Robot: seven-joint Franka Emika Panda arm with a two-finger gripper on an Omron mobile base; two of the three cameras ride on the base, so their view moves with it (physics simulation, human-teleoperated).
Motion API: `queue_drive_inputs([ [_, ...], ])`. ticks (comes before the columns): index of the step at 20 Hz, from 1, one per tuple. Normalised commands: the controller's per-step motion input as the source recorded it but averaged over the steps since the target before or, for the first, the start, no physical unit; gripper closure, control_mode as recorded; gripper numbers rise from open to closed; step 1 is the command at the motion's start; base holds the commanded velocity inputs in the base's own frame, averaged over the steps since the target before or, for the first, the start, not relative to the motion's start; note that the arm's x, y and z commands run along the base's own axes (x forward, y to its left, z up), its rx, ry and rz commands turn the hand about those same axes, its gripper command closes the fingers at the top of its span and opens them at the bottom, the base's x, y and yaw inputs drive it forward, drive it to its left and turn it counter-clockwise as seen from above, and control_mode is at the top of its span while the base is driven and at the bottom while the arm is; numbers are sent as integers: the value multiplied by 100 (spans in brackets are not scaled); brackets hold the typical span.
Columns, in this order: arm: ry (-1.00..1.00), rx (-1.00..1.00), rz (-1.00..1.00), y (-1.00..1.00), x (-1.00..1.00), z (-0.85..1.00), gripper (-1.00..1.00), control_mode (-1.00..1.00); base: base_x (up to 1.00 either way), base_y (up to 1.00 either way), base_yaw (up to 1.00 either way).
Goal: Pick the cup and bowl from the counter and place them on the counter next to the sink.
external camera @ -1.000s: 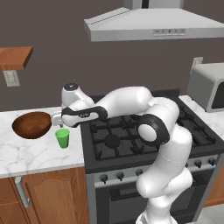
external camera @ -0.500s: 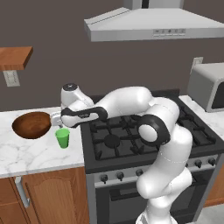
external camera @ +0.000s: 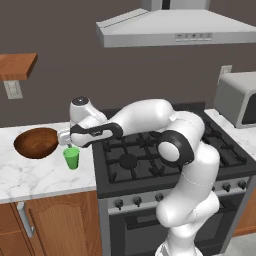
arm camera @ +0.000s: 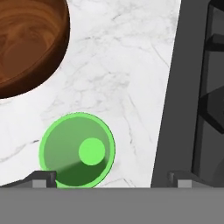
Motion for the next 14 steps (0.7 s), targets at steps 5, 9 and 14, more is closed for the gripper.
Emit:
queue_drive_inputs([
  [5,0,0,0,0,0,-23,-100,-100,0,0,0],
  [9,1,0,0,0,0,-22,-100,-100,0,0,0],
  [14,1,0,0,0,0,-27,-100,-100,0,0,0],
])
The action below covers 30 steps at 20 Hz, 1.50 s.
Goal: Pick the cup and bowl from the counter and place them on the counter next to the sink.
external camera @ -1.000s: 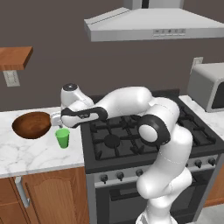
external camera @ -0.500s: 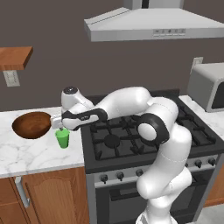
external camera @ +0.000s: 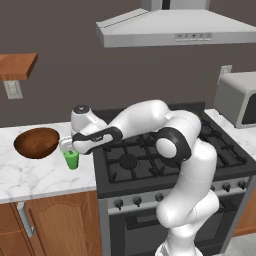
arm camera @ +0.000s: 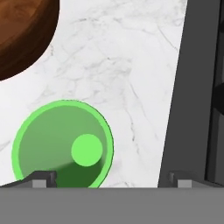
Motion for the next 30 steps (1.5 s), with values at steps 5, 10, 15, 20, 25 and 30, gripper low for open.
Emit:
queue_drive_inputs([
  [5,0,0,0,0,0,-21,-100,-100,0,0,0],
  [10,0,0,-1,0,0,-18,-100,-100,0,0,0],
  [15,0,0,-1,0,0,-16,-100,-100,0,0,0],
  [20,-2,4,0,-2,0,-1,100,-100,0,0,0],
  [25,0,0,0,0,0,0,100,-100,0,0,0],
  [30,0,0,0,0,0,0,100,-100,0,0,0],
])
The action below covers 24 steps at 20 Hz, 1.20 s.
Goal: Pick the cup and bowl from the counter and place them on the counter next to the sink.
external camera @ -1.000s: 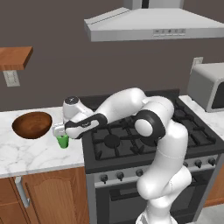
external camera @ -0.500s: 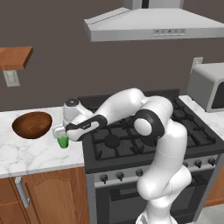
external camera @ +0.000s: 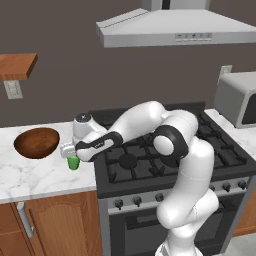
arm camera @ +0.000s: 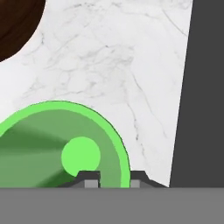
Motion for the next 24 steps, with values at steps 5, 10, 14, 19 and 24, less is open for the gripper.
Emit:
queue_drive_inputs([
  [5,5,0,-1,0,0,4,100,-100,0,0,0],
  [10,8,1,-9,-21,-16,39,100,-100,0,0,0],
  [14,1,5,-15,-43,-36,47,100,-100,0,0,0],
  [19,1,4,-15,-55,-27,19,100,-100,0,0,0],
  [24,4,1,-13,-64,-11,24,100,-100,0,0,0],
])
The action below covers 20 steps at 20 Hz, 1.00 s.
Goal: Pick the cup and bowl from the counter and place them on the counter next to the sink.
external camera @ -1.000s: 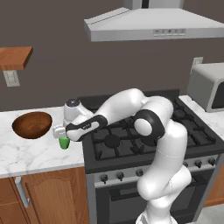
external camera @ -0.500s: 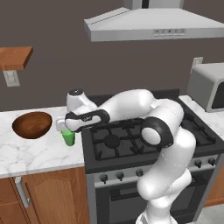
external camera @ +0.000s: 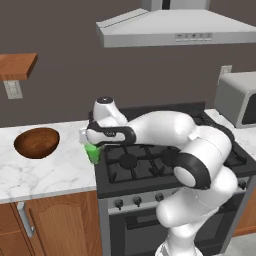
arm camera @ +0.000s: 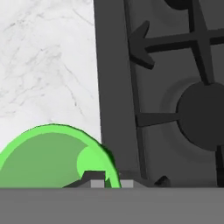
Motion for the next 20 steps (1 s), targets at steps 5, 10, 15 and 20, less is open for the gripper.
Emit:
queue_drive_inputs([
  [5,0,7,-7,-68,-29,29,100,-100,0,0,0],
  [10,-1,7,-1,-77,-56,18,100,-100,0,0,0],
  [15,-4,2,9,-67,-36,7,100,-100,0,0,0],
  [20,-3,0,26,-40,-6,13,100,-100,0,0,0],
])
